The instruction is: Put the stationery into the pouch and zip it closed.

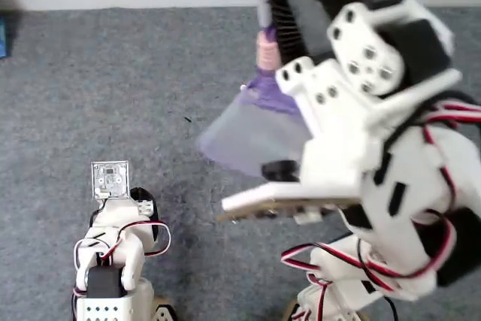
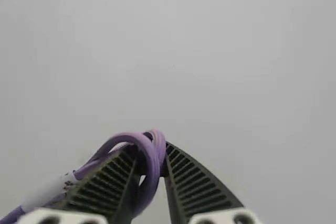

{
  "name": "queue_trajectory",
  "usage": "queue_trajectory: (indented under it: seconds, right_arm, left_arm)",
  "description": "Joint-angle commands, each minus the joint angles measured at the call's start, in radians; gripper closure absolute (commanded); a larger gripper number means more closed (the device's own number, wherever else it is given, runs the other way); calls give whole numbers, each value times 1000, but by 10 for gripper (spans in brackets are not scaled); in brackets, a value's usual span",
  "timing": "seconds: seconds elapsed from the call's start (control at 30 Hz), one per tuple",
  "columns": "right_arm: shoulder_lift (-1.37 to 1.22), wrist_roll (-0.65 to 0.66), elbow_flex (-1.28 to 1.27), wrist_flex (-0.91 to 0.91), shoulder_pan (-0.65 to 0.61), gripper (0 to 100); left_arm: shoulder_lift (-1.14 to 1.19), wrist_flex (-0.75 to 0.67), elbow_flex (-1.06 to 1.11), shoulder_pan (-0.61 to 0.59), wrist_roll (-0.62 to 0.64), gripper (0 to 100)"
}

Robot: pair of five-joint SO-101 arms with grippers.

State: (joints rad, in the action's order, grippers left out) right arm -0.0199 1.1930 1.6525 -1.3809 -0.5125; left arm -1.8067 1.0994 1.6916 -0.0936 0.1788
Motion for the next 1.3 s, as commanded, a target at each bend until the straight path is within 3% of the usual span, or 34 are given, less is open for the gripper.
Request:
queue_trajectory:
  seconds: [0.0,0.2,0.43,0.7,0.8,1.1,1.27]
  right_arm:
    - [30,12,21,-2,10,989]
    - [27,2,-115,-2,7,989]
    - [30,-160,-411,-12,59,989]
    - [30,-345,-531,-325,150,989]
    - [33,-358,-529,-412,193,989]
    - [136,-377,-535,-414,348,989]
    - [140,-377,-674,-414,515,989]
  left_arm:
    - [-11,3,-8,-2,8,986]
    - [-11,3,-8,-2,8,986]
    - [-11,3,-8,-2,8,986]
    - [-11,3,-8,-2,8,986]
    - [-11,3,-8,-2,8,986]
    - [-11,3,-8,-2,8,986]
    - [-11,3,-8,-2,8,986]
